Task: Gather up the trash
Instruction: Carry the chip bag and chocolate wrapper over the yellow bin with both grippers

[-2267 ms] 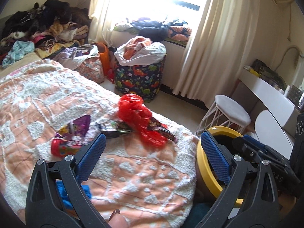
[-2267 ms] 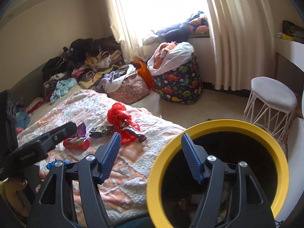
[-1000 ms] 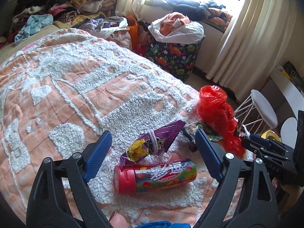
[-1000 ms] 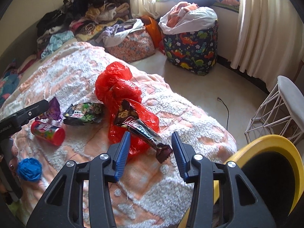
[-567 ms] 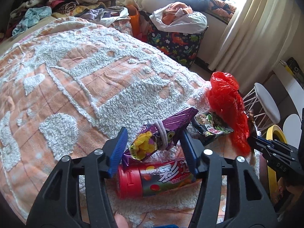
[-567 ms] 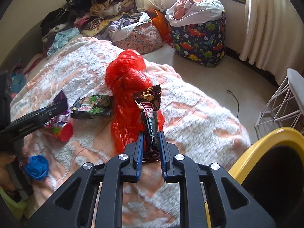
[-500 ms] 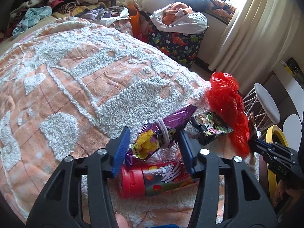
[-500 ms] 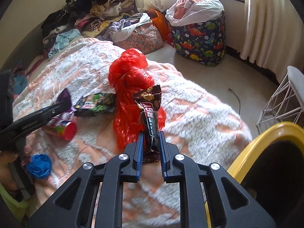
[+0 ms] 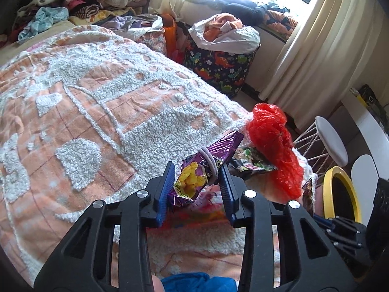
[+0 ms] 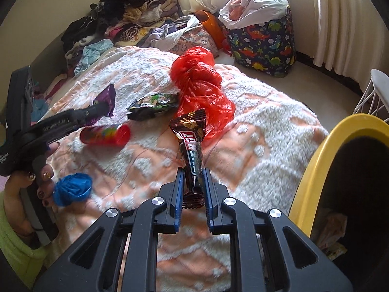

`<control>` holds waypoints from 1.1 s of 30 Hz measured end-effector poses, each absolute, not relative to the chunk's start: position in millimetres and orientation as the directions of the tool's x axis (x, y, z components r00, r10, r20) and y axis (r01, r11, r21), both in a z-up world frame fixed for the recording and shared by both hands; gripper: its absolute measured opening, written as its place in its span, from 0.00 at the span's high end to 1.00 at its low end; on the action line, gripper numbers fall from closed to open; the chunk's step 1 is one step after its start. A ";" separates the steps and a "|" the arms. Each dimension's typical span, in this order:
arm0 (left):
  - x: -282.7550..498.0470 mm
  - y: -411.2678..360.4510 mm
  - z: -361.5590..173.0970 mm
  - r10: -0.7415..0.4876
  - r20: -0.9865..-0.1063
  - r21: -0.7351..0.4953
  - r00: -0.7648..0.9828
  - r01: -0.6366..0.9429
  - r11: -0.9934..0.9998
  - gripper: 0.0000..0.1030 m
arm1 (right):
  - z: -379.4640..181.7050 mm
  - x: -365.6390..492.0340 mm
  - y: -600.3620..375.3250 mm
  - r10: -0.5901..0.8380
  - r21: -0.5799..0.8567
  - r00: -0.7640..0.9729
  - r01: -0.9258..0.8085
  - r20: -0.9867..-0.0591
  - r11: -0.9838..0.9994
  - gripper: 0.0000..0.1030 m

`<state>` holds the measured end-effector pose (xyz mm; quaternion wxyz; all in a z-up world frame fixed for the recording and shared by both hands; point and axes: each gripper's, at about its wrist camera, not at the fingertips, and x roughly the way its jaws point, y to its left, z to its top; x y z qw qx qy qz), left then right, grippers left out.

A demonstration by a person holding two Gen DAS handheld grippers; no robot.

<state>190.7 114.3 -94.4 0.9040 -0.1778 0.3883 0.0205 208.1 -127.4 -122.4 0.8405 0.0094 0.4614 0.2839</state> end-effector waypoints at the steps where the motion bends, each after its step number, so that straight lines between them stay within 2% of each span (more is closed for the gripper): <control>1: 189.0 113.0 -91.6 -0.103 -0.705 -0.308 0.702 -0.172 0.936 0.72 | -121.9 206.2 -127.1 0.489 0.281 0.412 -0.470 -0.769 0.837 0.85; 33: 154.3 34.0 -37.0 -0.189 -0.621 -0.299 0.761 -0.007 0.954 0.73 | -61.6 165.6 -178.8 0.519 0.296 0.547 -0.445 -0.657 0.845 0.85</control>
